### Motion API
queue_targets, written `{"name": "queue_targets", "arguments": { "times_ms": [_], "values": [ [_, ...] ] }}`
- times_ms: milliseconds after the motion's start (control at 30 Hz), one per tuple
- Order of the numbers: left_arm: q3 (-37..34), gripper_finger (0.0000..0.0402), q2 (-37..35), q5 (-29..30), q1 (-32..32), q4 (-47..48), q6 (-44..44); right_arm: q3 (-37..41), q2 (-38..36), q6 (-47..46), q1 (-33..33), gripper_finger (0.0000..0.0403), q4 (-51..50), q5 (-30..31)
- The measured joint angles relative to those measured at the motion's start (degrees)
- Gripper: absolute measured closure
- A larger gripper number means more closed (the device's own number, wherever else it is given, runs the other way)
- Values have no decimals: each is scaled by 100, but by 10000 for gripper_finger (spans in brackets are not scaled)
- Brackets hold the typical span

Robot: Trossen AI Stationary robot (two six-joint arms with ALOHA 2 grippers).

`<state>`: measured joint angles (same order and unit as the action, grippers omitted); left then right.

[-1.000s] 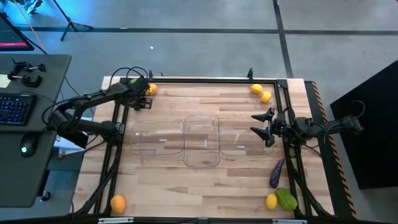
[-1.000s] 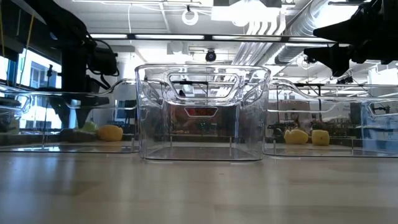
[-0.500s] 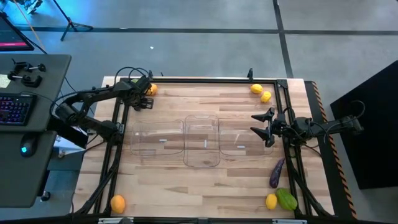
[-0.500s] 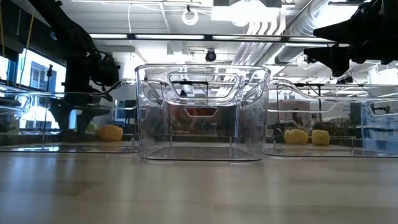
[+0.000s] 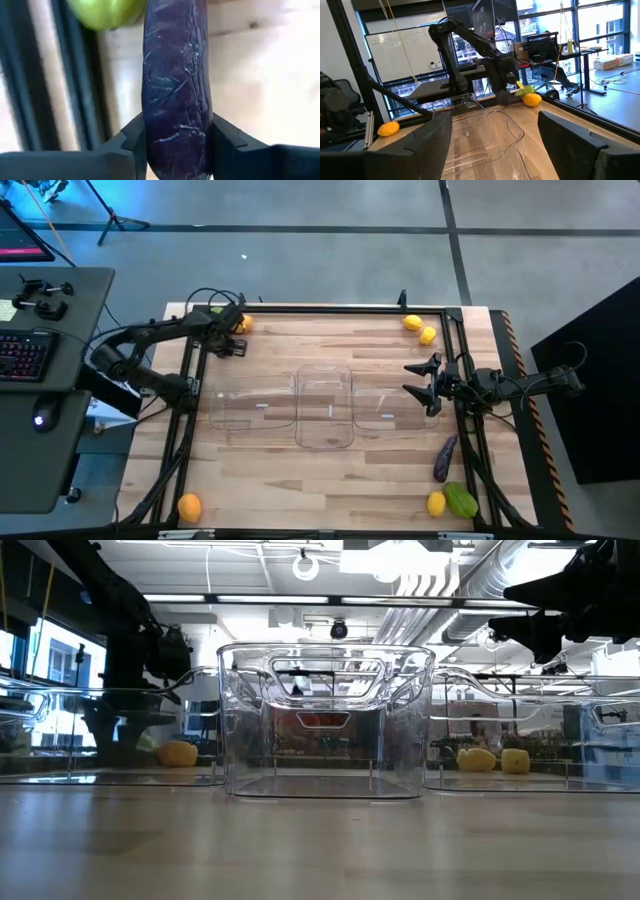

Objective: Sort produce into baskets
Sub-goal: Put the eggplant into the left transparent bin

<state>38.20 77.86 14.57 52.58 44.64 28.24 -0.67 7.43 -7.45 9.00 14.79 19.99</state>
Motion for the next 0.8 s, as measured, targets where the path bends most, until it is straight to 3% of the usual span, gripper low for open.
{"name": "queue_targets", "arguments": {
  "times_ms": [267,467,600,700,800],
  "values": [
    [0,281,-2311,35,-163,1424,709,0,1,0,0,119,0,0],
    [0,281,-3815,-1544,-857,1047,1156,-2,1,0,2,119,-3,0],
    [44,281,-4263,-2388,-1795,213,1555,-1,0,-1,0,119,-5,1],
    [227,281,-4324,-2463,-2626,-614,1461,-2,1,0,2,119,-5,0],
    [493,281,-4174,-2470,-3475,-637,889,0,1,-1,0,119,-5,0]
  ]
}}
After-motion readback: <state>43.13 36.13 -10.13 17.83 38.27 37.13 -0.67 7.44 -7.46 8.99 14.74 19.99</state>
